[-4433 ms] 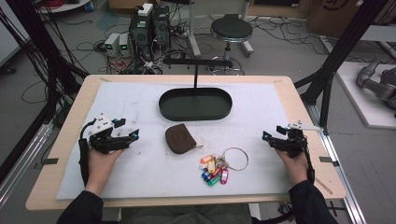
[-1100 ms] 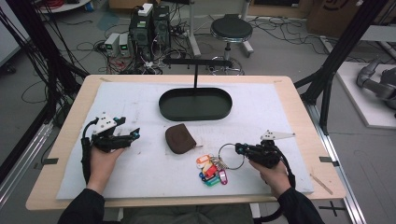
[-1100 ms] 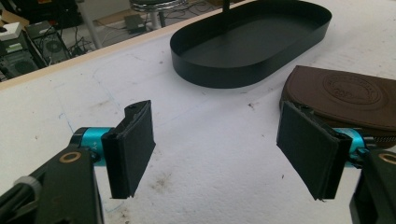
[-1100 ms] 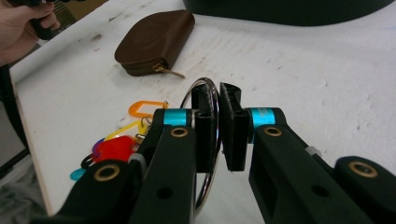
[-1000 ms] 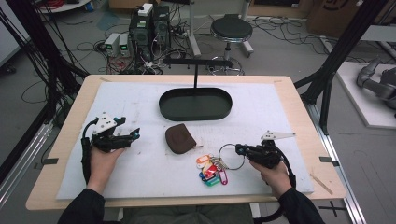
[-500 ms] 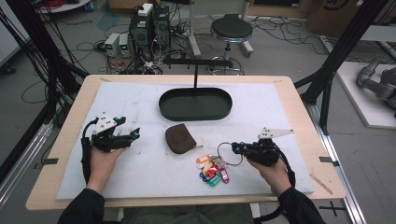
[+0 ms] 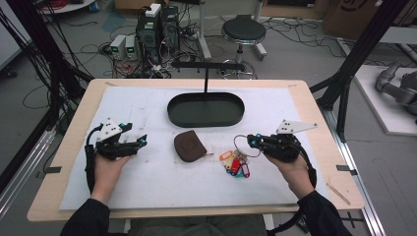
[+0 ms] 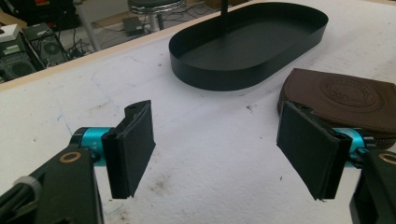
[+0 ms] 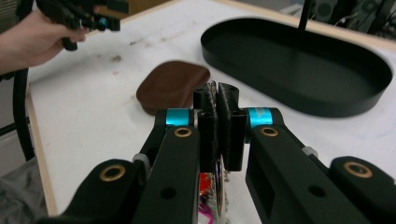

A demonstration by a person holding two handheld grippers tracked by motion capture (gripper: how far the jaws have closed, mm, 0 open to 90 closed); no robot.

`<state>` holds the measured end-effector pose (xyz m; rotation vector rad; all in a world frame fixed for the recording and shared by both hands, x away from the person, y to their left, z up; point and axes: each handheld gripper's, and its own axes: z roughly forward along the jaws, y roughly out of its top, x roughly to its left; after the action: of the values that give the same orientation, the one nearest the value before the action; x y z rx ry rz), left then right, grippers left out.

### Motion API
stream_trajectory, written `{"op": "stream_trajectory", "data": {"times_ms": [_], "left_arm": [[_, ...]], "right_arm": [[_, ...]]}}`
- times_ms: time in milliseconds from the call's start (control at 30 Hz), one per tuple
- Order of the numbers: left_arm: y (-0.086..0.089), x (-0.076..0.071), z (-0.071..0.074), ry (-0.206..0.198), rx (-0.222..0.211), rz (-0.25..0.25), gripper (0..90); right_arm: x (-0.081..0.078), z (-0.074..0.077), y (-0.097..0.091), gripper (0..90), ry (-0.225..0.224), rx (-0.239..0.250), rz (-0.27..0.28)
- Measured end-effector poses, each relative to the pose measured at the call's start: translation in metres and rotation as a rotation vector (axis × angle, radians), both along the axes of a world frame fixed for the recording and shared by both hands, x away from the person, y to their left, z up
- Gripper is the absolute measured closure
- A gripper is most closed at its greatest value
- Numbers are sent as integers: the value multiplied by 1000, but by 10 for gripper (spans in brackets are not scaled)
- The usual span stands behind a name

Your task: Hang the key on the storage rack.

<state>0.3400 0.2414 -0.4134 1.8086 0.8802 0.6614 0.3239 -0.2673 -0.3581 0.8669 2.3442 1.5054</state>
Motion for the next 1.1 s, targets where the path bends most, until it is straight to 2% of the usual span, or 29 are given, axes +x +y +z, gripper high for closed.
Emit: {"op": "stream_trajectory", "data": {"times_ms": [100,333,400,467,767,1000,1100], "left_arm": [[0,0,0,2,4,-2,274],[0,0,-2,5,7,-9,274],[-1,-1,-2,8,12,-10,274],[-2,-1,-2,9,13,-11,274],[-3,-1,-4,10,29,-23,274],[-3,-1,-5,11,27,-24,274],[-3,-1,-5,13,32,-26,274]], "right_arm": [[5,11,1,878,-35,-1,4],[24,42,7,880,-85,-9,20],[26,45,8,880,-87,-6,19],[32,51,9,880,-106,-1,16],[56,71,15,880,-129,23,7],[76,84,24,881,-180,26,-16],[85,87,26,881,-186,31,-31]]}}
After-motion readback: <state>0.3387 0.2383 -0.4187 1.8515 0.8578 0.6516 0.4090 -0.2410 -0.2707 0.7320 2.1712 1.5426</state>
